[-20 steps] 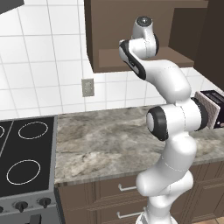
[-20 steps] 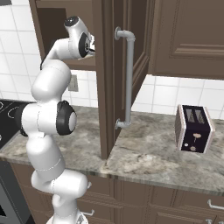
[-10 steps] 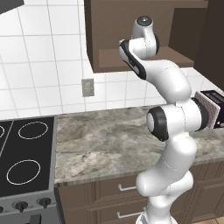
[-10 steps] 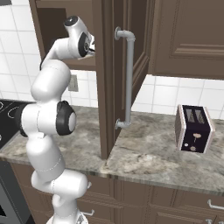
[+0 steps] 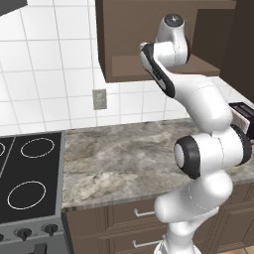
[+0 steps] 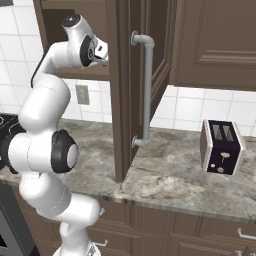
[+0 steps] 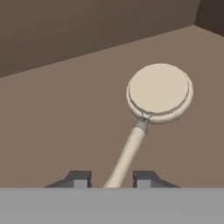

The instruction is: Open the cabinet. Pick the dish brush and place it next to the sink. Then close the cabinet.

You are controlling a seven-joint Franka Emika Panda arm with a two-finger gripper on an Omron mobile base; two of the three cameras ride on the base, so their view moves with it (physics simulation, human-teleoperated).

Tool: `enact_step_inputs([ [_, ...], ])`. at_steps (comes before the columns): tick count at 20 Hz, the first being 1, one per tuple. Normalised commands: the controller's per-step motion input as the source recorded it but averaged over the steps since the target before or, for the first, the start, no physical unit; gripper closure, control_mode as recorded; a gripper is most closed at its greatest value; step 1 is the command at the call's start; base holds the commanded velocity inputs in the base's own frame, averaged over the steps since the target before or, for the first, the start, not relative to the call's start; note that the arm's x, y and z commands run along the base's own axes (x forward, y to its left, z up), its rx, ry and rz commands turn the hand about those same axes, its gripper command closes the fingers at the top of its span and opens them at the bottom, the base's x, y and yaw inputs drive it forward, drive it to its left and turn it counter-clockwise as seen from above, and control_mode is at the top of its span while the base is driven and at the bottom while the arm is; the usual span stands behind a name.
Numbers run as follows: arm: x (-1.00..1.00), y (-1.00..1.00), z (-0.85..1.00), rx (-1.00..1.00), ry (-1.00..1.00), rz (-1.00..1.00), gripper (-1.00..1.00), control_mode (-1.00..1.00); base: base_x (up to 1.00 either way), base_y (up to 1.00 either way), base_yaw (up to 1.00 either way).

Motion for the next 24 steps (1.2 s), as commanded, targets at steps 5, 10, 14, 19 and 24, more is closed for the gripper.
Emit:
enact_step_inputs([
  [5, -1.00, 0.00, 0.03, 0.07, -0.13, 0.02, 1.00, -1.00, 0.00, 0.00, 0.00],
  [10, -1.00, -0.02, 0.00, 0.06, -0.09, 0.02, 1.00, -1.00, 0.00, 0.00, 0.00],
  [14, -1.00, -0.15, 0.00, 0.02, -0.01, 0.10, 1.00, -1.00, 0.00, 0.00, 0.00],
  [19, -0.95, -0.09, 0.00, 0.00, 0.00, 0.14, 1.00, -1.00, 0.00, 0.00, 0.00],
  [24, -0.68, 0.00, 0.00, 0.00, 0.03, 0.11, 1.00, -1.00, 0.00, 0.00, 0.00],
])
